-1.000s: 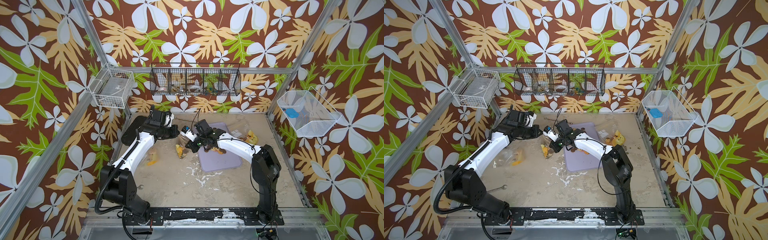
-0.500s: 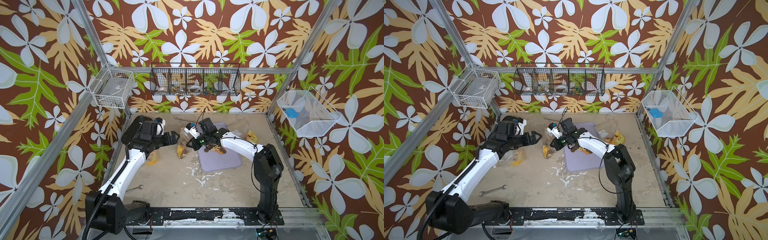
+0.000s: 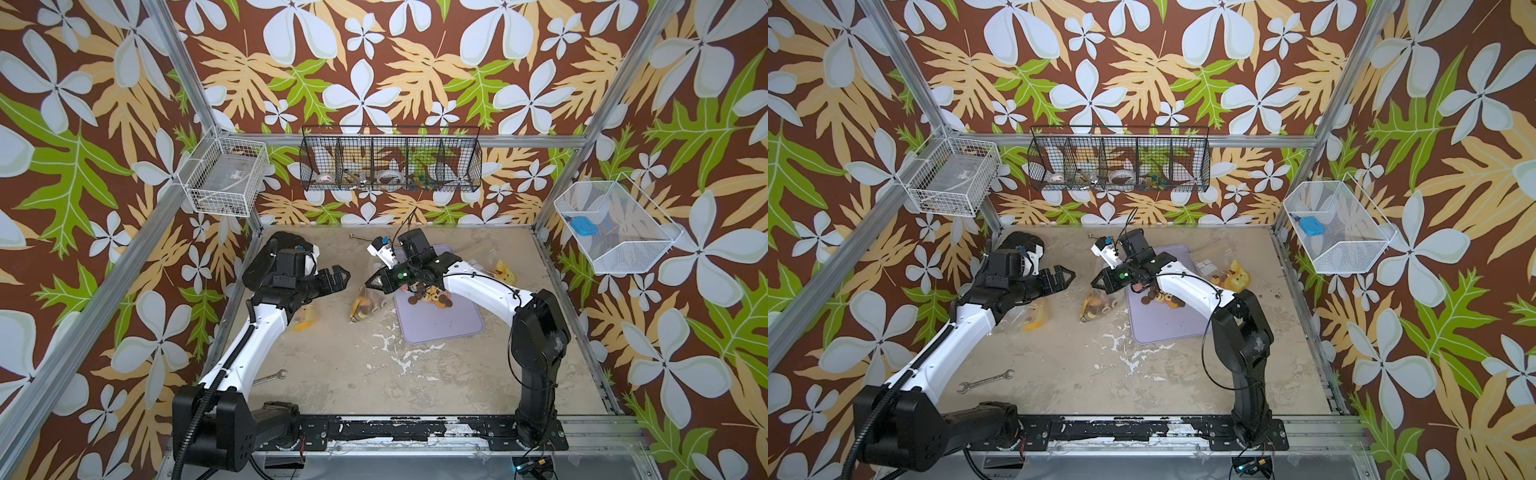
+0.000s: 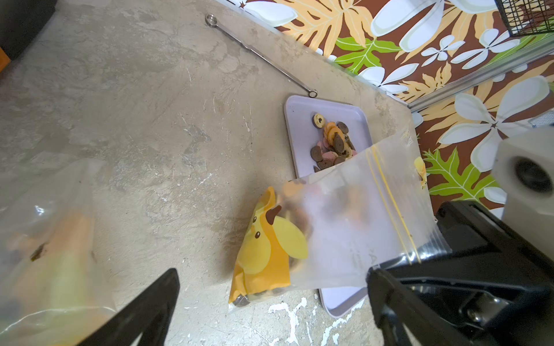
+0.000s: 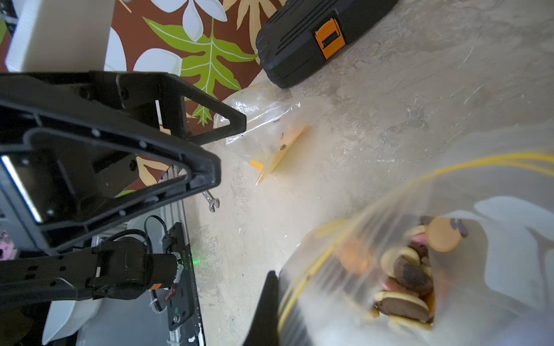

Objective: Pour cookies out of the ziploc bag
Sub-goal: Adjust the ziploc bag on the tray.

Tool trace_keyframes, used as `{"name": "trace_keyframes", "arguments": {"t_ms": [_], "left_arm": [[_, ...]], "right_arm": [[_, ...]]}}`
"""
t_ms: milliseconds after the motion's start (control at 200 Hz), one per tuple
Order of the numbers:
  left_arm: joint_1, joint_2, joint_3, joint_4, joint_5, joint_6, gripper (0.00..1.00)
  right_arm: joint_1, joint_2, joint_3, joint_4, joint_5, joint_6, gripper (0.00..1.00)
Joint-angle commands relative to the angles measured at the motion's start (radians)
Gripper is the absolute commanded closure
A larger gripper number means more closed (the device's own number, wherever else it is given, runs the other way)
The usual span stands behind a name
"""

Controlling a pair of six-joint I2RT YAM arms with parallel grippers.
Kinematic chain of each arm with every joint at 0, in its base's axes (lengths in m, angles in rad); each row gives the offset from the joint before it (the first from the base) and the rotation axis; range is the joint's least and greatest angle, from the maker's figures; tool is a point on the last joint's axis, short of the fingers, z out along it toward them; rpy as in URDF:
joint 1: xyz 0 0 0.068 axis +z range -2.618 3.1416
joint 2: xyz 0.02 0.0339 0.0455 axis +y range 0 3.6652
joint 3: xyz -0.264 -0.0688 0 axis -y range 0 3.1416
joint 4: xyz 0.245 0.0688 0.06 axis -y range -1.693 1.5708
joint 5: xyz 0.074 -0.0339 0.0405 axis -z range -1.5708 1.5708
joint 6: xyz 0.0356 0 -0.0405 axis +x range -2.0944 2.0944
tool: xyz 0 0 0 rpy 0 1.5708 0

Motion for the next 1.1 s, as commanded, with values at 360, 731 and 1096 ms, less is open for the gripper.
{"name": "trace_keyframes", "arguments": {"t_ms": [360, 731, 1096], "left_arm": [[0.013, -0.007, -0.029, 0.028, 0.013, 0.003, 0.00], [0.023, -0.002, -0.033, 0.027, 0.020, 0.008, 0.00], [0.020, 0.009, -0.104, 0.120, 0.135, -0.030, 0.00]], "right_arm": [[0.003, -0.020, 0.023, 0.136, -0.124, 0.156, 1.00], [-0.017, -0.027, -0.022, 0.181, -0.113, 0.205, 0.99], [-0.146, -0.048, -0.202, 0.265, -0.087, 0.238, 0.97]]}}
